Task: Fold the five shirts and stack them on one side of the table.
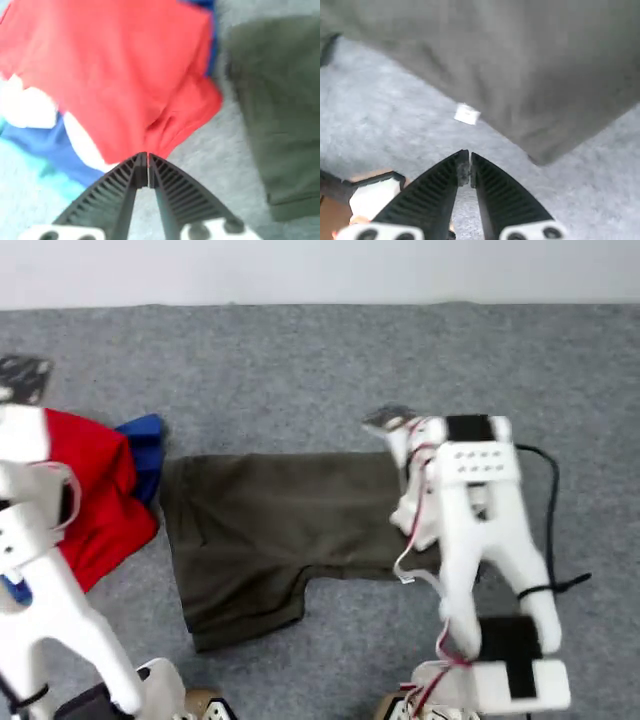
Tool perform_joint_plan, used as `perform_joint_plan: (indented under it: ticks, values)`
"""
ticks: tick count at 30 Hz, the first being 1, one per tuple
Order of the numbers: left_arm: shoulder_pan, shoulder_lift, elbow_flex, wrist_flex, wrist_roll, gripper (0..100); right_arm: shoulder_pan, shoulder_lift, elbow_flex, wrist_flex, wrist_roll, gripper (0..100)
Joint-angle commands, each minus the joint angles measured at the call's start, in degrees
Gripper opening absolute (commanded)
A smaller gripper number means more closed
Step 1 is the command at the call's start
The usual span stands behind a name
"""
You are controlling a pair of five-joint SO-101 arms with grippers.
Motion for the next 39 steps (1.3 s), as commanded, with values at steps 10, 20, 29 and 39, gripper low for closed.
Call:
perform_joint_plan:
  ticks: [10,20,29,39]
  values:
    - [-11.6,-1.9,6.5,-3.1,-9.4,2,-32.4,-4.3,11.3,-13.8,0.8,1.3]
    - [-12.8,-2.0,13.5,-6.9,-9.6,2,-43.4,0.0,11.9,-18.2,6.0,26.7]
    - [-12.9,-2.0,13.6,-6.4,-9.5,2,-51.4,11.8,1.3,-18.4,8.8,26.7]
    - [-13.0,-2.0,13.6,-6.4,-9.4,2,-56.7,22.0,-7.6,-18.5,8.7,26.7]
